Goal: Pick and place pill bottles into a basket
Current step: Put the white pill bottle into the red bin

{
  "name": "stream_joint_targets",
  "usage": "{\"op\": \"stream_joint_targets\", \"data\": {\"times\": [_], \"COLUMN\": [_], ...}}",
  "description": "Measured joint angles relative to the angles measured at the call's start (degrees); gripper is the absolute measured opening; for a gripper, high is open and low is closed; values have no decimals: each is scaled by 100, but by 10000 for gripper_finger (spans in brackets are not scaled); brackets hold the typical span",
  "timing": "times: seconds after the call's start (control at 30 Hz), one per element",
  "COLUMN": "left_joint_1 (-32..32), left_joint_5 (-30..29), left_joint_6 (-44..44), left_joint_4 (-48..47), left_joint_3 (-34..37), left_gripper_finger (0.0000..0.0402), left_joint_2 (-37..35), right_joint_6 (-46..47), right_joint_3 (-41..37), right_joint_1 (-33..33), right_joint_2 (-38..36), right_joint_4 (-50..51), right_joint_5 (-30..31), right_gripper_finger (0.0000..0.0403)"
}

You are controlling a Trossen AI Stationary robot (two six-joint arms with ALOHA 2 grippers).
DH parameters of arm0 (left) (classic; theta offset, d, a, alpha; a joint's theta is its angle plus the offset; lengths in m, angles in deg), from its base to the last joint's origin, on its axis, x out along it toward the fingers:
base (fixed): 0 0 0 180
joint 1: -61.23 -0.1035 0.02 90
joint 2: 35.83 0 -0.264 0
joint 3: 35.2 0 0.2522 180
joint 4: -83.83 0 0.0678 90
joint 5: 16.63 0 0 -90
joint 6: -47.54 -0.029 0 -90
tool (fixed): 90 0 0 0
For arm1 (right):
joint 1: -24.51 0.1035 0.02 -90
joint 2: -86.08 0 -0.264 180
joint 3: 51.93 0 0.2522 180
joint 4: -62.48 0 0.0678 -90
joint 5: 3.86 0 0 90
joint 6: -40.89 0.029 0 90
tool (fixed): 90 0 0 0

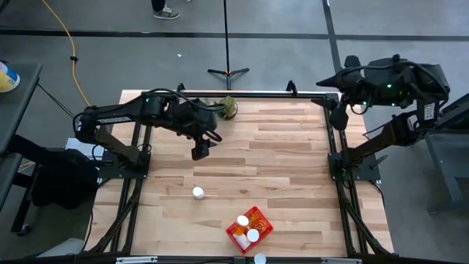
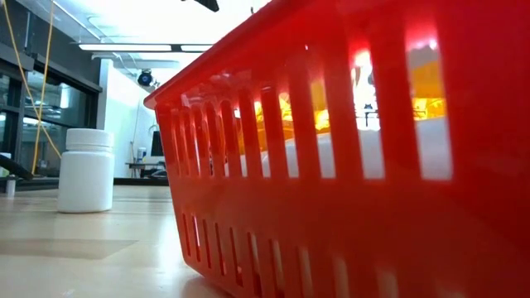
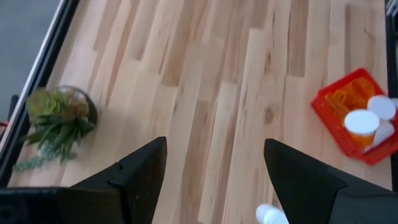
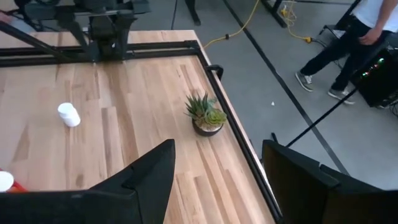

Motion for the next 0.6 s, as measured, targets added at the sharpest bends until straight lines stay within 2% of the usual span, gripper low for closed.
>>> {"op": "stream_joint_targets", "data": {"times": [0.37,0.6], "left_joint_1": [0,0], "left_joint_5": [-43,-118], "left_joint_6": [85,133], "left_joint_4": [-276,-869], "left_joint_3": [2,2], "left_gripper_finger": [303,303], "left_joint_2": [-534,-832], "right_joint_6": [1,149], "right_joint_3": [0,0], "right_joint_1": [2,2], "right_joint_2": [-9,-9], "right_joint_4": [0,0], "right_joint_5": [0,48], "right_gripper_finger": [232,232]}}
